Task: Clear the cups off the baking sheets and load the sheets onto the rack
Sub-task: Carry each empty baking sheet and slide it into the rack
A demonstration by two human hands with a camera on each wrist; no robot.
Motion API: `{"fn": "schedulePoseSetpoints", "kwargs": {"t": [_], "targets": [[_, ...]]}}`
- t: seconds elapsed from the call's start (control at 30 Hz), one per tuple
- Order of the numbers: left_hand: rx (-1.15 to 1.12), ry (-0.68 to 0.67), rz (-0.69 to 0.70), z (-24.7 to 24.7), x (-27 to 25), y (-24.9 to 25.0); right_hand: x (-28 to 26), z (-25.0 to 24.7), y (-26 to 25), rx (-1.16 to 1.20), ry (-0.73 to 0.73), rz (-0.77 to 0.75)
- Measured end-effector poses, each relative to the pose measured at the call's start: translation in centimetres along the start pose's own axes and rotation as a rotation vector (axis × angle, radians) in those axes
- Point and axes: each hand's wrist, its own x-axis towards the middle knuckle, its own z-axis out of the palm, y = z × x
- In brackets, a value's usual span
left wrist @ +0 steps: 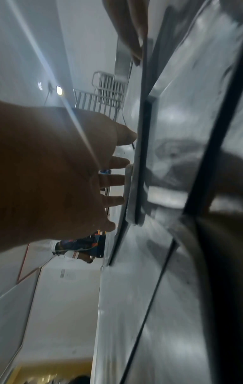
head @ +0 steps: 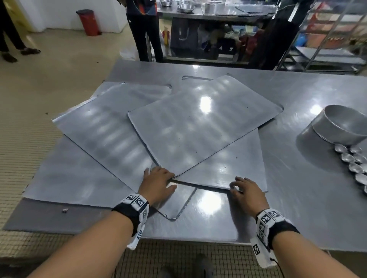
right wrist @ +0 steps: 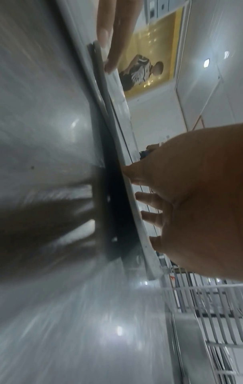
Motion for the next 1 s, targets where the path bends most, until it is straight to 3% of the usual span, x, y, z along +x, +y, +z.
{"fn": "schedulePoseSetpoints", "kwargs": {"t": [0.23,0.5,0.63,0.8,1.0], "targets": [[-0.11,0.052,0.027,0.5,-1.8,1.4,-1.0,-1.9,0.2,0.005,0.017,0.099],[-0.168,-0.114,0.156,-1.4,-1.5,3.2,-0.5,-4.4,0.1,-0.023,-0.005,0.274],[-0.35,-0.16,0.095,-2.8,0.1,2.5,1.4,-4.9,-1.3,0.038,0.004,0.3],[-0.325,-0.122,-0.034,-4.2,2.4,1.2,5.7,-5.0,-3.3,0.157,-0.037,0.262],[-0.306,-0.174,-0.186,-6.3,6.5,0.2,12.3,-6.3,-4.2,0.245,-0.079,0.211]]}}
